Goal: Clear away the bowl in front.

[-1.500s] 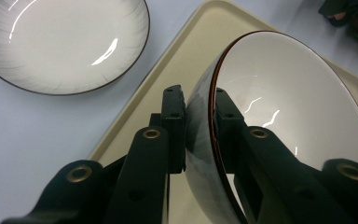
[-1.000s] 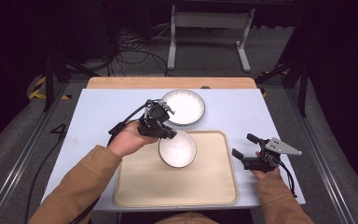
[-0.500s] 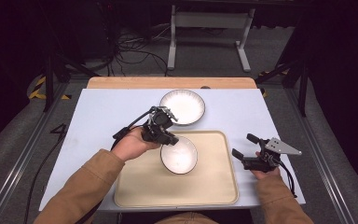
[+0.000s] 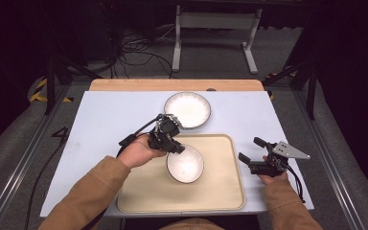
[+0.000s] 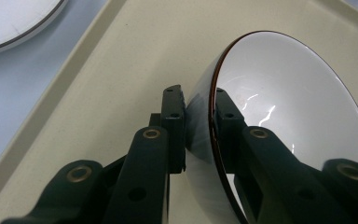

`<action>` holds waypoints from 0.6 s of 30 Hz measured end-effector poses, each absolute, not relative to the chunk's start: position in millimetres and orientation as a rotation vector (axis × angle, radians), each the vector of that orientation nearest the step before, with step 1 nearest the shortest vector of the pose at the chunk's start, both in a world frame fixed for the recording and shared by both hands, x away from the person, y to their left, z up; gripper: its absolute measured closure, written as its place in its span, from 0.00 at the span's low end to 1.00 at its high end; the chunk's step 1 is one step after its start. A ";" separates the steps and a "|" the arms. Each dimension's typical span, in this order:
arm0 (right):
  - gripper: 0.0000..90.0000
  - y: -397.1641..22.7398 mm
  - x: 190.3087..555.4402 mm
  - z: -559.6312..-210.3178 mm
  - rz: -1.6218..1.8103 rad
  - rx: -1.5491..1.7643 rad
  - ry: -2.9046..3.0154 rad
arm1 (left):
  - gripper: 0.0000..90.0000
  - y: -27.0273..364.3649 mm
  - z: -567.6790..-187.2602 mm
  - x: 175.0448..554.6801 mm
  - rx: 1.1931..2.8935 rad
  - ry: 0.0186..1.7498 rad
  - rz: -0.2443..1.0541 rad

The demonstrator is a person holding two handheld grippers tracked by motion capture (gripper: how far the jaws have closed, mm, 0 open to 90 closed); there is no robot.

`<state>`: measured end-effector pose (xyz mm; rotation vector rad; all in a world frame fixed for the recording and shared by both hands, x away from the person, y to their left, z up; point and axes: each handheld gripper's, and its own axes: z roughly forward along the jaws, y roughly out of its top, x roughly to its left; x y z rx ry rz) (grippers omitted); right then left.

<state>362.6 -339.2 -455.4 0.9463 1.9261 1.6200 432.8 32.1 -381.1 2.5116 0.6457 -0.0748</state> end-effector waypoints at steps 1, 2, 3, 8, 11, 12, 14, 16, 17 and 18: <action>0.04 -339.1 362.6 -455.4 1.620 0.948 1.926 | 0.88 31.9 -381.7 432.6 2.509 0.649 -0.076; 0.04 -339.2 362.7 -455.5 1.620 0.944 1.926 | 0.88 31.8 -382.4 432.7 2.509 0.647 -0.080; 0.04 -339.1 362.6 -455.4 1.619 0.946 1.926 | 0.88 31.7 -382.8 432.4 2.511 0.648 -0.081; 0.04 -339.2 362.6 -455.4 1.620 0.946 1.926 | 0.88 31.6 -385.0 432.1 2.512 0.651 -0.081; 0.04 -339.2 362.8 -455.5 1.620 0.944 1.926 | 0.88 31.9 -388.1 433.2 2.506 0.655 -0.090; 0.04 -339.2 362.8 -455.5 1.620 0.944 1.926 | 0.88 31.9 -388.1 433.2 2.506 0.655 -0.090; 0.04 -339.1 362.7 -455.5 1.620 0.944 1.926 | 0.88 31.8 -389.3 433.5 2.504 0.658 -0.086; 0.04 -339.2 362.8 -455.5 1.620 0.944 1.926 | 0.88 32.0 -390.6 434.5 2.500 0.662 -0.093; 0.04 -339.2 362.8 -455.5 1.619 0.945 1.926 | 0.88 32.3 -391.0 434.7 2.497 0.669 -0.098; 0.04 -339.2 362.8 -455.5 1.619 0.944 1.926 | 0.88 32.6 -391.0 435.1 2.500 0.671 -0.100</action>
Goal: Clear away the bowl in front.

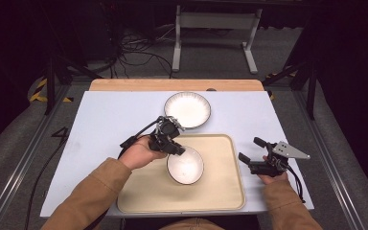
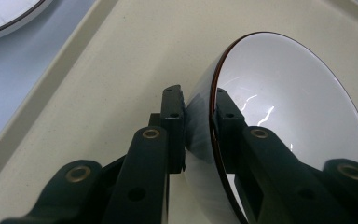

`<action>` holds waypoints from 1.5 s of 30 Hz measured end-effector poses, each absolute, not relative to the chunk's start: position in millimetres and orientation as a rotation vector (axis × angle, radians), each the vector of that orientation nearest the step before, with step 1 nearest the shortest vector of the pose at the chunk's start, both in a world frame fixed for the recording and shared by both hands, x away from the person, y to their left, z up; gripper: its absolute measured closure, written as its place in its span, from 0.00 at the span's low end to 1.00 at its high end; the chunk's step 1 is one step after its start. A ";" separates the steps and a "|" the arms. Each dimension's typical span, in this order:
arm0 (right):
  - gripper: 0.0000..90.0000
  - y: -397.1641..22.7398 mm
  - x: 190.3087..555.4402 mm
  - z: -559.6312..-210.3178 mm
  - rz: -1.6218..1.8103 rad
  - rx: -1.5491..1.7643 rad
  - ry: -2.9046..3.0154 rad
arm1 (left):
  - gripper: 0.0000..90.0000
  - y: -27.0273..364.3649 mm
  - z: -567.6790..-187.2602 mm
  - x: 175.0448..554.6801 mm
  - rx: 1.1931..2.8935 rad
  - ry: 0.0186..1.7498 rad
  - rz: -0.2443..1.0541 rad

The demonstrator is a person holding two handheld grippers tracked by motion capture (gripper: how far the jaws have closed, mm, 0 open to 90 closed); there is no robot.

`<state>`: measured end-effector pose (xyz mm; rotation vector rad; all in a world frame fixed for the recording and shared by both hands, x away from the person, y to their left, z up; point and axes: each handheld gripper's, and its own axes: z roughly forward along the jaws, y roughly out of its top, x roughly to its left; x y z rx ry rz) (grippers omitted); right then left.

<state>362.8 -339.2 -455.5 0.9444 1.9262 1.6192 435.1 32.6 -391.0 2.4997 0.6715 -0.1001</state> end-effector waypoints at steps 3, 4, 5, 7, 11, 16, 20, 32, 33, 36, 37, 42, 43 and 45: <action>0.04 -339.1 362.7 -455.5 1.619 0.944 1.927 | 0.88 33.7 -392.3 436.3 2.492 0.669 -0.110; 0.04 -339.0 362.7 -455.5 1.619 0.944 1.927 | 0.88 34.0 -392.9 436.6 2.487 0.673 -0.111; 0.04 -339.0 362.7 -455.5 1.619 0.944 1.928 | 0.88 34.2 -393.3 436.4 2.484 0.680 -0.114; 0.04 -338.9 362.7 -455.4 1.619 0.945 1.929 | 0.88 35.1 -394.0 437.1 2.488 0.686 -0.115; 0.04 -338.7 362.8 -455.3 1.617 0.946 1.932 | 0.88 36.9 -394.8 437.9 2.493 0.701 -0.122; 0.04 -338.7 362.9 -455.4 1.616 0.945 1.935 | 0.86 40.7 -396.8 439.4 2.491 0.722 -0.144; 0.04 -338.8 363.0 -455.4 1.619 0.946 1.933 | 0.82 43.8 -398.5 440.9 2.486 0.746 -0.147; 0.04 -338.7 363.3 -455.4 1.622 0.939 1.943 | 0.56 50.6 -395.8 438.4 2.436 0.687 -0.105; 0.04 -338.5 363.2 -455.4 1.622 0.939 1.944 | 0.55 52.3 -394.1 436.9 2.428 0.678 -0.090; 0.04 -338.2 363.6 -455.3 1.619 0.936 1.950 | 0.50 58.8 -387.0 432.3 2.394 0.660 -0.080; 0.04 -338.1 363.7 -455.3 1.617 0.934 1.953 | 0.48 62.1 -383.2 430.0 2.376 0.642 -0.070; 0.04 -337.9 363.6 -455.2 1.614 0.929 1.958 | 0.40 75.0 -369.1 417.5 2.295 0.607 -0.023; 0.04 -338.0 363.7 -455.2 1.615 0.928 1.958 | 0.39 78.0 -366.6 414.8 2.279 0.605 -0.021; 0.04 -338.2 363.7 -455.2 1.619 0.927 1.959 | 0.38 82.9 -363.3 410.4 2.260 0.602 -0.030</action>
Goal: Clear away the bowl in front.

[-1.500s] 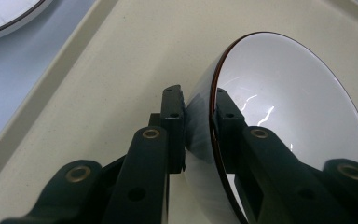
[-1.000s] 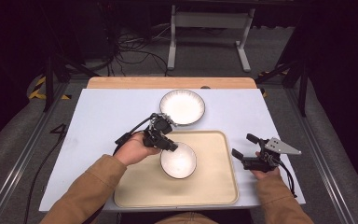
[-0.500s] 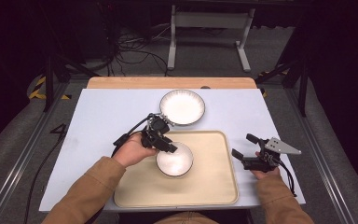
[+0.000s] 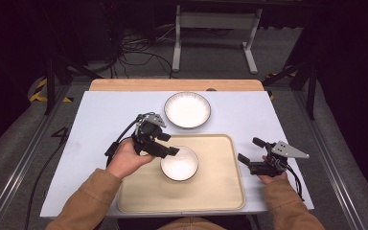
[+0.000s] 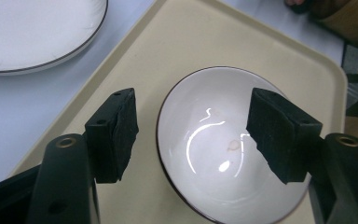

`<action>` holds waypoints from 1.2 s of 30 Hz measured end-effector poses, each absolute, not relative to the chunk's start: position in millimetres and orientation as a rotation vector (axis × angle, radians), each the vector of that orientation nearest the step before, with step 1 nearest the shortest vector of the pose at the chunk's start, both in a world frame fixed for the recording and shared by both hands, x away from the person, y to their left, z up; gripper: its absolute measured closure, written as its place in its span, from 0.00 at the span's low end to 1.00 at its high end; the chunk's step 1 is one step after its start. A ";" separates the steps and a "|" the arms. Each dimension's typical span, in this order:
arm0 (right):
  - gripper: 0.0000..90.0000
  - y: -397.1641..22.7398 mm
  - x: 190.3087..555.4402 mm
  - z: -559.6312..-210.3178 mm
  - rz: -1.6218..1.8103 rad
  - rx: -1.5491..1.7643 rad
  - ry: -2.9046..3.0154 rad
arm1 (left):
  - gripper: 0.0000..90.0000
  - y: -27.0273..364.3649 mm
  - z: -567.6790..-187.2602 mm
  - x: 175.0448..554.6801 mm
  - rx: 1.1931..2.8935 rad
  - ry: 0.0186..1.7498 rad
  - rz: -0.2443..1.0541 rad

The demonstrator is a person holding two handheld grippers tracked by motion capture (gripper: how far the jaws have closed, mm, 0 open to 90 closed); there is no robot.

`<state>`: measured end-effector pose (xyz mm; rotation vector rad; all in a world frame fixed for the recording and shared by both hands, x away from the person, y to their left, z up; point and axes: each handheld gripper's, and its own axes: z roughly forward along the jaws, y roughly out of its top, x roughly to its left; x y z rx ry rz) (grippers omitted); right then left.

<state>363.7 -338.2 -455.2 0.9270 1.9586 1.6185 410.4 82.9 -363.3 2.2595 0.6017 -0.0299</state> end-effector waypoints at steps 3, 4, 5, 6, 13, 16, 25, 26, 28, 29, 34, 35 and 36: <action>0.04 -338.2 363.8 -455.3 1.623 0.927 1.958 | 0.33 89.3 -360.5 404.8 2.230 0.597 -0.022; 0.04 -338.2 363.8 -455.3 1.623 0.926 1.958 | 0.32 94.7 -359.4 401.0 2.208 0.594 -0.011; 0.04 -338.2 363.8 -455.3 1.623 0.926 1.958 | 0.30 94.7 -359.4 401.0 2.208 0.594 -0.011; 0.04 -338.3 363.7 -455.2 1.624 0.923 1.958 | 0.30 98.9 -359.1 398.5 2.192 0.597 -0.003; 0.04 -338.1 363.0 -455.1 1.623 0.914 1.956 | 0.14 122.8 -363.8 385.0 2.113 0.594 0.048; 0.03 -337.9 362.8 -455.1 1.625 0.912 1.955 | 0.11 132.2 -366.2 380.2 2.065 0.595 0.048; 0.03 -337.9 362.0 -454.9 1.630 0.897 1.954 | 0.01 159.2 -375.7 370.7 1.934 0.589 0.114; 0.02 -337.8 361.9 -454.9 1.630 0.895 1.952 | 0.01 162.4 -376.8 370.4 1.915 0.589 0.129; 0.02 -337.7 361.4 -454.7 1.630 0.895 1.952 | 0.00 169.0 -379.5 368.8 1.876 0.587 0.149; 0.02 -337.7 361.3 -454.5 1.630 0.892 1.954 | 0.00 172.2 -381.0 368.2 1.866 0.579 0.164; 0.02 -338.3 361.0 -454.0 1.642 0.884 1.955 | 0.00 186.2 -392.1 362.1 1.801 0.567 0.174; 0.02 -338.5 361.0 -454.0 1.644 0.882 1.952 | 0.00 188.7 -394.3 360.7 1.795 0.570 0.178; 0.02 -338.6 360.9 -453.9 1.646 0.881 1.952 | 0.00 191.6 -396.3 360.6 1.794 0.566 0.201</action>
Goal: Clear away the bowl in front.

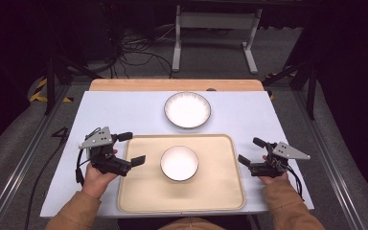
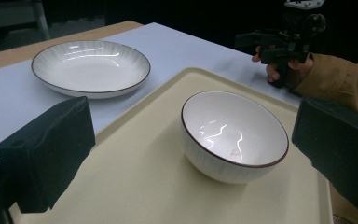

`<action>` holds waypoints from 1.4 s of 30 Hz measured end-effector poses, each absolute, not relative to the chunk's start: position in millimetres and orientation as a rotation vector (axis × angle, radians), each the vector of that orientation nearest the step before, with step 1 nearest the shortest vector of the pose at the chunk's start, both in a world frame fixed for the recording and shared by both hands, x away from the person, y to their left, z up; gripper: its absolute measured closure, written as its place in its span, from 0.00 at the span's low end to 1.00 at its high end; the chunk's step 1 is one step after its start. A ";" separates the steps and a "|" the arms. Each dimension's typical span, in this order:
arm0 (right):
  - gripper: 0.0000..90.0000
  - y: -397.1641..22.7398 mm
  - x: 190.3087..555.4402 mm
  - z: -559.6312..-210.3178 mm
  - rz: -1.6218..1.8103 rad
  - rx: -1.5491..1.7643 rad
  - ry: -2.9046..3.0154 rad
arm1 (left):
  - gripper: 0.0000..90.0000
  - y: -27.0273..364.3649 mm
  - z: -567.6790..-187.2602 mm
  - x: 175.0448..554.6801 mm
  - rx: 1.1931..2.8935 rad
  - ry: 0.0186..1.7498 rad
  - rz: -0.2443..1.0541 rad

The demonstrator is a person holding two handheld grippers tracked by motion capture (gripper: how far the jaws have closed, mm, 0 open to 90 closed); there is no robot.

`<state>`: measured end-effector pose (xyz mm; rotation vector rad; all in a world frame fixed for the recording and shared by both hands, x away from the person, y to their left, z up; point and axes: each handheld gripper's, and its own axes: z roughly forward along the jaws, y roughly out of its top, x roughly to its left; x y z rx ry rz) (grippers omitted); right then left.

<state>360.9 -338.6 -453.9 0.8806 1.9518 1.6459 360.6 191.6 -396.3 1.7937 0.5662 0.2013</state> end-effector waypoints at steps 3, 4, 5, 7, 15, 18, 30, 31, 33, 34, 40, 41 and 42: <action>0.02 -338.3 360.6 -453.6 1.650 0.877 1.953 | 0.00 198.9 -401.3 357.9 1.783 0.589 0.232; 0.01 -338.2 360.5 -453.6 1.650 0.876 1.953 | 0.00 201.2 -402.9 356.7 1.774 0.597 0.240; 0.01 -338.2 360.4 -453.5 1.651 0.876 1.953 | 0.00 202.8 -404.8 355.6 1.763 0.611 0.244; 0.01 -338.2 360.1 -453.3 1.653 0.872 1.955 | 0.00 206.3 -409.5 352.9 1.740 0.628 0.264; 0.01 -338.3 358.4 -452.1 1.650 0.849 1.956 | 0.00 213.2 -423.4 347.3 1.729 0.656 0.304; 0.01 -338.4 357.8 -451.9 1.645 0.844 1.957 | 0.00 216.0 -427.9 346.1 1.732 0.664 0.313; 0.00 -338.9 356.2 -450.5 1.636 0.824 1.957 | 0.00 232.2 -448.6 351.3 1.627 0.759 0.313; 0.00 -338.9 356.2 -450.5 1.636 0.824 1.957 | 0.00 232.9 -449.6 351.7 1.625 0.765 0.311; 0.00 -338.9 356.1 -450.5 1.635 0.823 1.958 | 0.00 233.6 -451.0 351.5 1.622 0.767 0.320; 0.00 -339.0 356.2 -450.4 1.633 0.818 1.956 | 0.00 232.9 -451.3 350.8 1.627 0.763 0.328; 0.00 -339.4 355.7 -450.3 1.629 0.818 1.954 | 0.00 223.8 -452.2 345.5 1.700 0.673 0.377; 0.00 -339.4 355.5 -450.4 1.627 0.818 1.954 | 0.00 222.7 -452.1 344.6 1.710 0.655 0.378; 0.00 -339.5 355.2 -450.4 1.623 0.819 1.956 | 0.00 222.1 -452.0 343.2 1.714 0.645 0.370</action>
